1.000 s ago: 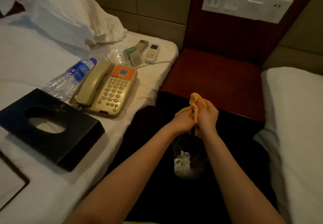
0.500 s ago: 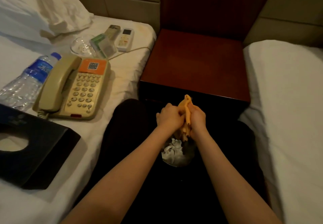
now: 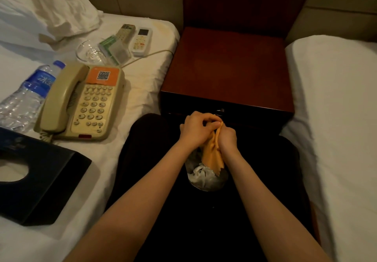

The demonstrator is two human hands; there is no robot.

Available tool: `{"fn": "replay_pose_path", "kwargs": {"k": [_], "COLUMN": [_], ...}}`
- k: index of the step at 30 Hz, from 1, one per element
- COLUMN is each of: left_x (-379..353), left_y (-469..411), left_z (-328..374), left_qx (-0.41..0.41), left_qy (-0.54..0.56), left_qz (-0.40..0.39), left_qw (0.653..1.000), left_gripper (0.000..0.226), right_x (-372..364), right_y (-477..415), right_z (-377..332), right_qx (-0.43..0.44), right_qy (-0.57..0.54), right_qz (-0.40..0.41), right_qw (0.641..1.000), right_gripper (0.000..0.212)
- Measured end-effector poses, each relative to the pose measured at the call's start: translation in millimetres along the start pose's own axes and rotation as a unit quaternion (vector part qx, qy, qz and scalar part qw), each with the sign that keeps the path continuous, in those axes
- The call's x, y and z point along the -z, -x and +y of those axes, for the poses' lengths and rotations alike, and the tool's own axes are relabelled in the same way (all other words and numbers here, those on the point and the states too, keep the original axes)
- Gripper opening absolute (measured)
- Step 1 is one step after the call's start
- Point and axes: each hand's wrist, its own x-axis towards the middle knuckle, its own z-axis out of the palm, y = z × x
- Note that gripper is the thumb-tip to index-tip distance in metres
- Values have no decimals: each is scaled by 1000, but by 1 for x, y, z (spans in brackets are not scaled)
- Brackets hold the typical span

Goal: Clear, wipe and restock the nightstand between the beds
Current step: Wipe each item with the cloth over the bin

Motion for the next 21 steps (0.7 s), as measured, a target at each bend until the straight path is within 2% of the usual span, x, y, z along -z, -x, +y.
{"fn": "replay_pose_path", "kwargs": {"k": [4, 8, 15, 18, 21], "left_x": [1, 6, 18, 25, 30], "left_y": [0, -4, -13, -16, -18], "left_z": [4, 5, -3, -8, -9], "left_qx": [19, 51, 92, 129, 152], "left_qy": [0, -14, 59, 131, 134], "left_qz": [38, 43, 60, 88, 112], "left_qw": [999, 998, 992, 979, 973], "left_gripper": [17, 19, 5, 15, 21], "right_x": [0, -1, 3, 5, 4], "right_y": [7, 6, 5, 5, 3], "right_z": [2, 5, 15, 15, 18], "right_qx": [41, 99, 221, 253, 256], "right_qy": [-94, -97, 76, 175, 209], "right_qz": [-23, -65, -59, -56, -43], "right_qw": [994, 988, 970, 950, 943], "right_gripper": [36, 32, 31, 22, 20]}}
